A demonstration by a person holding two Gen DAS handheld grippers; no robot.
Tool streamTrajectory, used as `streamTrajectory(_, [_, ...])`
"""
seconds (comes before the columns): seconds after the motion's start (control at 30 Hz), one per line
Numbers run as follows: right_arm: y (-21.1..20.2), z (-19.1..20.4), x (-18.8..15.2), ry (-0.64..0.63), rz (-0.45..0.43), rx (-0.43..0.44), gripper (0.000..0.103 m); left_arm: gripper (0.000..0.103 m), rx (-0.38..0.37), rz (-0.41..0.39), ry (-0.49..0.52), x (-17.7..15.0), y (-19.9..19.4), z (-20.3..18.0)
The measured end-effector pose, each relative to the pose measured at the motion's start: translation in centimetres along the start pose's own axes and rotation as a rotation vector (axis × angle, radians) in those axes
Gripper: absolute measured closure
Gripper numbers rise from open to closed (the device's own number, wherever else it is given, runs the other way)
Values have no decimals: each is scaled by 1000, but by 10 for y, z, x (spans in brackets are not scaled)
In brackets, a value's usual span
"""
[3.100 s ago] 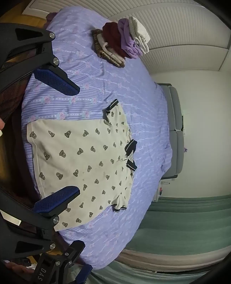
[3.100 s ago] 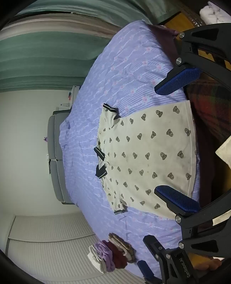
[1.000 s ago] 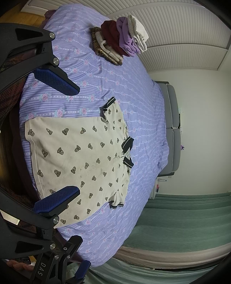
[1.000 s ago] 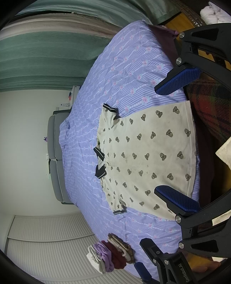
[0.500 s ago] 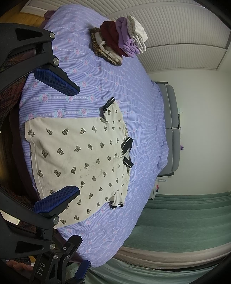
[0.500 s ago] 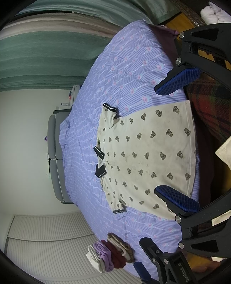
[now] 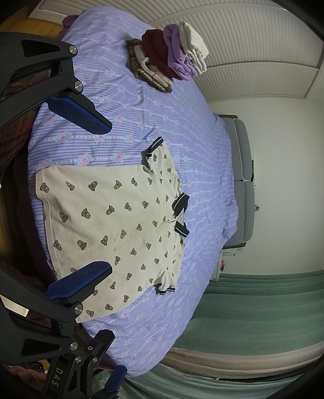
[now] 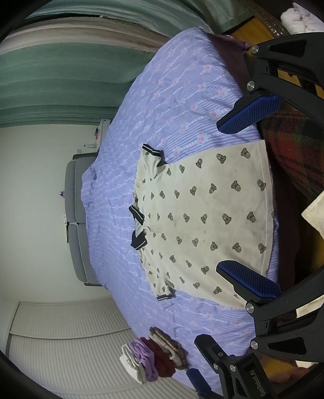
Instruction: Fold small clothes
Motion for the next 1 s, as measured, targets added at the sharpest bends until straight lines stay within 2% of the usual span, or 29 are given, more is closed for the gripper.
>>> streamTrajectory(0.33, [26,9,-1,-3,41,21,0,0,42,34,-57,-3,25,23])
streamTrajectory(0.5, [52,24,18,-14,15,53,0,0,123,8,-70,13,43,49])
streamTrajectory(0.63, [78,39,42,-31,-11,77,0,0,161,-10,-98,35,70,74])
streamTrajectory(0.77, [108,55,68,-54,-23,105,0,0,118,10,-153,54,104,95])
streamTrajectory(1.0, [167,96,106,-54,0,200,0,19,27,83,-159,70,168,112])
Point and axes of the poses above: each gripper's, at about its wrist camera, not at the fingertips, and y roughly the way its jaws point, z to its left, x to its top, the point moved 10 cm from there along y, roughly the way its jaws point, and after that the axes turned 4 degrees about x, right-handed, at the moved point
